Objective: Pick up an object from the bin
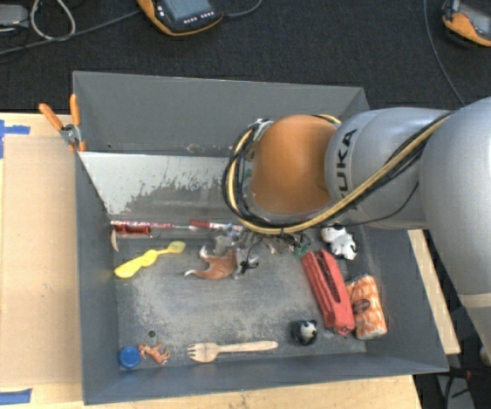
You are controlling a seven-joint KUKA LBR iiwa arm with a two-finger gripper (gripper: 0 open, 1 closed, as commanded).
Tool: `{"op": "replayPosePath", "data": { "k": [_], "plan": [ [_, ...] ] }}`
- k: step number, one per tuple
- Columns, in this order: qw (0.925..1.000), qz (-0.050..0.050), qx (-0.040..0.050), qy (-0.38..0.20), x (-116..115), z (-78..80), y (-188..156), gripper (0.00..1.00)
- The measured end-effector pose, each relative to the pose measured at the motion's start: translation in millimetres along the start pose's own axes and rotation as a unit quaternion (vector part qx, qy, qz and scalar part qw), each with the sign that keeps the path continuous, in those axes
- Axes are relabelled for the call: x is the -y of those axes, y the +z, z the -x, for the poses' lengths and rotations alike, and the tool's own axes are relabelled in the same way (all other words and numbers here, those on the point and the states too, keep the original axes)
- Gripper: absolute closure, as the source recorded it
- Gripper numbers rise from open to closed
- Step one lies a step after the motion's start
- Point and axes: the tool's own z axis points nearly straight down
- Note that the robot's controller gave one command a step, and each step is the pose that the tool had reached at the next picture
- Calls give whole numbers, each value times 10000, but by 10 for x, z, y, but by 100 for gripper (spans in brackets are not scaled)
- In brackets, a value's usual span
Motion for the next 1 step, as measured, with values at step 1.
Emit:
{"op": "replayPosePath", "data": {
  "k": [1],
  "plan": [
    [9994,10,0,-334,80,22,9,100]
  ]
}}
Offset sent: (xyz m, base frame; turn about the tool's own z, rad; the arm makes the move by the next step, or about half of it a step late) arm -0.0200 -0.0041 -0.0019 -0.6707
